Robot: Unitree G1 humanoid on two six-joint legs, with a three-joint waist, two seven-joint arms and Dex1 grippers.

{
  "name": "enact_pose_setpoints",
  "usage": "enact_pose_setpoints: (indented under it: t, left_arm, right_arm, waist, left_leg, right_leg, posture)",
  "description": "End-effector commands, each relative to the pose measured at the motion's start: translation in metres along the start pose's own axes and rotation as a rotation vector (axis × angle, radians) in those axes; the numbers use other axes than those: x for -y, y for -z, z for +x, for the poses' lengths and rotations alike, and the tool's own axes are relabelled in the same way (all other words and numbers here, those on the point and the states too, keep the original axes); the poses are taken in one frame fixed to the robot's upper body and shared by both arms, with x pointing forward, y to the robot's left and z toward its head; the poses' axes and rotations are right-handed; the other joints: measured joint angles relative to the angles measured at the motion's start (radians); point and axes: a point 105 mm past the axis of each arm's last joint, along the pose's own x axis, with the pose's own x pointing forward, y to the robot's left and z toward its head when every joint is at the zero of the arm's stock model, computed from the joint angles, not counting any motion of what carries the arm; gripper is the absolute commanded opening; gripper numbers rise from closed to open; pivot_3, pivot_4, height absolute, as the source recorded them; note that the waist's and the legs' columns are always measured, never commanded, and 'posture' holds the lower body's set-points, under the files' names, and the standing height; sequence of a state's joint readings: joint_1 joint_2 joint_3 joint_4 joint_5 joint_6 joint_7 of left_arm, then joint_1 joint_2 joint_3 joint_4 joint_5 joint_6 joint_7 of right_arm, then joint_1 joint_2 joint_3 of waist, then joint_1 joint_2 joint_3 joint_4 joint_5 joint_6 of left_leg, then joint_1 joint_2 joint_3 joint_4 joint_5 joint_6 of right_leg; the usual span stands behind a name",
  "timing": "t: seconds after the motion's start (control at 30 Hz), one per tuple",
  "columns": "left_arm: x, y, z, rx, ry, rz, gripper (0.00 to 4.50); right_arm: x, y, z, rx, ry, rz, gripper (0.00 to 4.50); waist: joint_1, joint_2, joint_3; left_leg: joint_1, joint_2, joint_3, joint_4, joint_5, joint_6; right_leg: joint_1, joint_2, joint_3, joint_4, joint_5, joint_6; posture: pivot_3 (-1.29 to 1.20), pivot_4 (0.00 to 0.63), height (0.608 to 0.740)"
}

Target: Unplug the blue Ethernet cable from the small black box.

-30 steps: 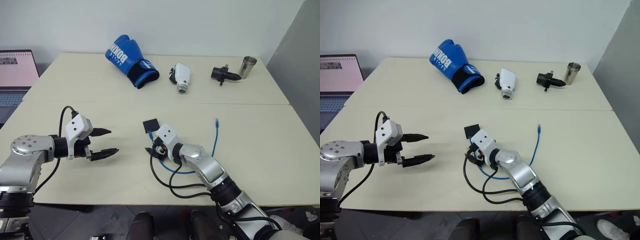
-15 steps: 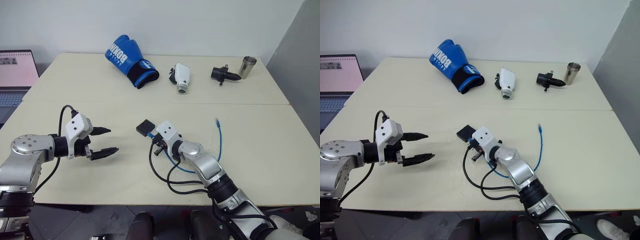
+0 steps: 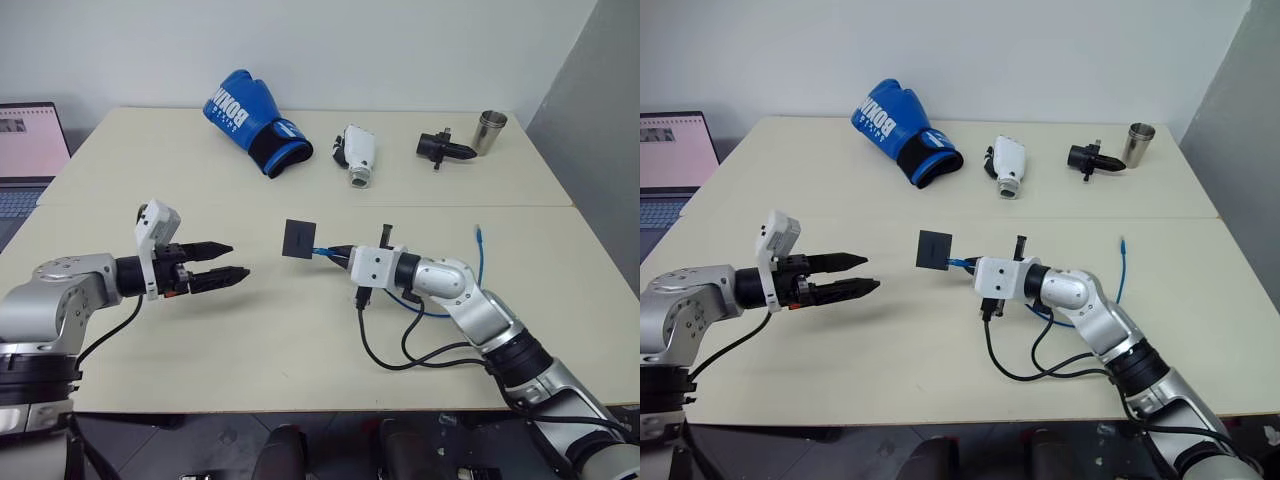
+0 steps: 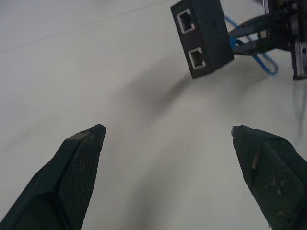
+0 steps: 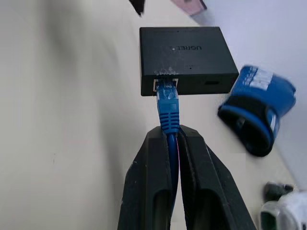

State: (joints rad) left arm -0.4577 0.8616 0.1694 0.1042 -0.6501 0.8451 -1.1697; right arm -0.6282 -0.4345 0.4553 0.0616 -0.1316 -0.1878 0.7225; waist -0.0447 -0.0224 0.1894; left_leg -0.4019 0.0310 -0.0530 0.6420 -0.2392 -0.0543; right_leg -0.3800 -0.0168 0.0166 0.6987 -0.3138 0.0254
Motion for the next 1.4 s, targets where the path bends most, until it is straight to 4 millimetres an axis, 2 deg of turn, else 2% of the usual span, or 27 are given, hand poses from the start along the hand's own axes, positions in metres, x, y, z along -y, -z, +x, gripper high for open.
enact_pose_setpoints:
  t: [0.03,0.2,0.57,0.8,0.9,1.3,1.4]
  left_arm:
    - [0.024,-0.015,0.009,0.013,0.129,-0.09,4.5]
    - [0.036,-0.018,0.015,0.017,0.201,-0.162,4.5]
    - [0.035,-0.021,0.033,0.079,0.237,-0.204,4.5]
    - [0.035,-0.021,0.035,0.094,0.252,-0.234,4.5]
    - [0.036,-0.019,0.036,0.089,0.263,-0.246,4.01]
    - [0.039,-0.016,0.038,0.064,0.283,-0.26,1.42]
    - [0.04,-0.015,0.038,0.061,0.286,-0.259,0.94]
  right_arm:
    - [0.012,-0.025,-0.008,0.122,-0.031,-0.056,0.03]
    - [0.018,-0.026,-0.012,0.137,-0.047,-0.101,0.03]
    - [0.021,-0.036,-0.013,0.166,-0.054,-0.15,0.03]
    - [0.02,-0.037,-0.013,0.163,-0.063,-0.175,0.03]
    - [0.02,-0.037,-0.014,0.162,-0.068,-0.202,0.0]
    - [0.019,-0.039,-0.013,0.172,-0.058,-0.284,0.0]
    - [0.021,-0.04,-0.012,0.176,-0.046,-0.29,0.0]
  waist:
    - [0.0,0.0,0.0]
    - [-0.002,0.0,0.0]
    - [0.008,0.0,0.0]
    - [0.01,0.0,0.0]
    - [0.01,0.0,0.0]
    - [0.01,0.0,0.0]
    - [0.011,0.0,0.0]
  left_leg:
    - [0.0,0.0,0.0,0.001,0.0,0.0]
    - [0.0,0.0,0.0,0.001,0.0,0.0]
    - [0.0,-0.001,0.0,0.002,0.0,0.0]
    - [0.0,-0.001,0.0,0.002,0.0,0.0]
    - [0.0,-0.001,0.0,0.002,0.0,0.0]
    - [0.0,-0.001,0.0,0.002,0.0,0.0]
    - [0.0,-0.001,0.0,0.002,0.0,0.0]
  right_leg:
    - [0.0,0.0,0.0,0.0,0.0,0.0]
    - [0.001,-0.001,0.001,0.0,0.0,0.0]
    - [0.001,-0.002,0.001,0.001,0.0,0.0]
    - [0.001,-0.002,0.001,0.0,0.0,0.0]
    - [0.001,-0.002,0.001,0.0,0.0,0.0]
    - [0.001,-0.002,0.001,0.0,0.0,0.0]
    - [0.001,-0.002,0.001,0.0,0.0,0.0]
  posture:
    - [0.0,0.15,0.74]
    - [0.0,0.15,0.74]
    - [0.0,0.15,0.74]
    - [0.0,0.15,0.74]
    - [0.0,0.15,0.74]
    - [0.0,0.15,0.74]
    - [0.0,0.15,0.74]
